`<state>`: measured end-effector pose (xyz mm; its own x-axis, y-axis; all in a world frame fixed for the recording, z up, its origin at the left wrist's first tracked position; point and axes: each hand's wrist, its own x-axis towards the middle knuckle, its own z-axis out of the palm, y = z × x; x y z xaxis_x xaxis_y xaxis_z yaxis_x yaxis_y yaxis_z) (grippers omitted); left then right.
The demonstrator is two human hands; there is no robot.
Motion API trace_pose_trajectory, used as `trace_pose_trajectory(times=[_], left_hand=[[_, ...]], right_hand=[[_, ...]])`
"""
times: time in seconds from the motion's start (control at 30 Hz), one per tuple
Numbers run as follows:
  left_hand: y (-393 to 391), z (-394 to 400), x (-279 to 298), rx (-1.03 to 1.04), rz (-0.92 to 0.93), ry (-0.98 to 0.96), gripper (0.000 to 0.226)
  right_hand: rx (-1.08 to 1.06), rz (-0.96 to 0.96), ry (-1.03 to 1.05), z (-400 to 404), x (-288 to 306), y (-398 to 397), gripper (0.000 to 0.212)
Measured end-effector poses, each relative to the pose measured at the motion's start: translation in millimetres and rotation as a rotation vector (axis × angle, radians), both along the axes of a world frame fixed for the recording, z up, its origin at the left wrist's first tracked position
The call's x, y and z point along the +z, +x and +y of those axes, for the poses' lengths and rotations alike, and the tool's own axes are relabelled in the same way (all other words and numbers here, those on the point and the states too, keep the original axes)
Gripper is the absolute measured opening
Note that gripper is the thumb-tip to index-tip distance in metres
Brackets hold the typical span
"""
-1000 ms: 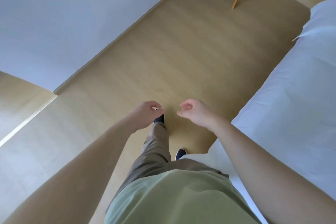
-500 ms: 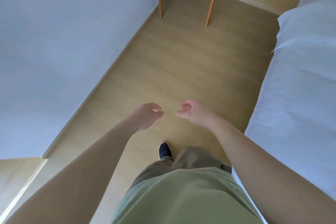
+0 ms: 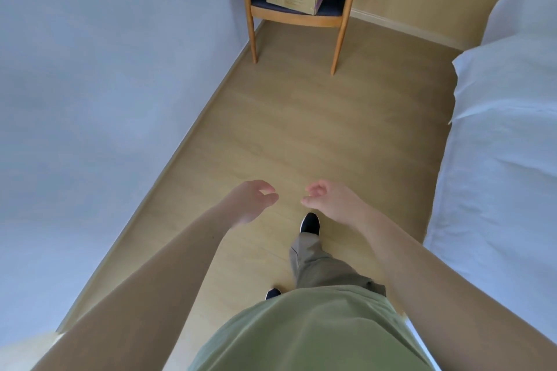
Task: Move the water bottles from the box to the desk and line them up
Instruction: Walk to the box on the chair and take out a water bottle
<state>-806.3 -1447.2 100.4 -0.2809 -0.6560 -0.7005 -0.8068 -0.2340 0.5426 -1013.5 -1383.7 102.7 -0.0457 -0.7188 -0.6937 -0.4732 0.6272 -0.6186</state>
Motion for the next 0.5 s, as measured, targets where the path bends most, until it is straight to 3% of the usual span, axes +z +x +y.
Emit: trace_pose_trajectory(times=[0.5], left_hand=[[-116, -199, 30, 0.057, 0.04, -0.029, 0.037]], right_hand=[[0.089, 0.047, -0.035, -211, 16, -113, 0.046]])
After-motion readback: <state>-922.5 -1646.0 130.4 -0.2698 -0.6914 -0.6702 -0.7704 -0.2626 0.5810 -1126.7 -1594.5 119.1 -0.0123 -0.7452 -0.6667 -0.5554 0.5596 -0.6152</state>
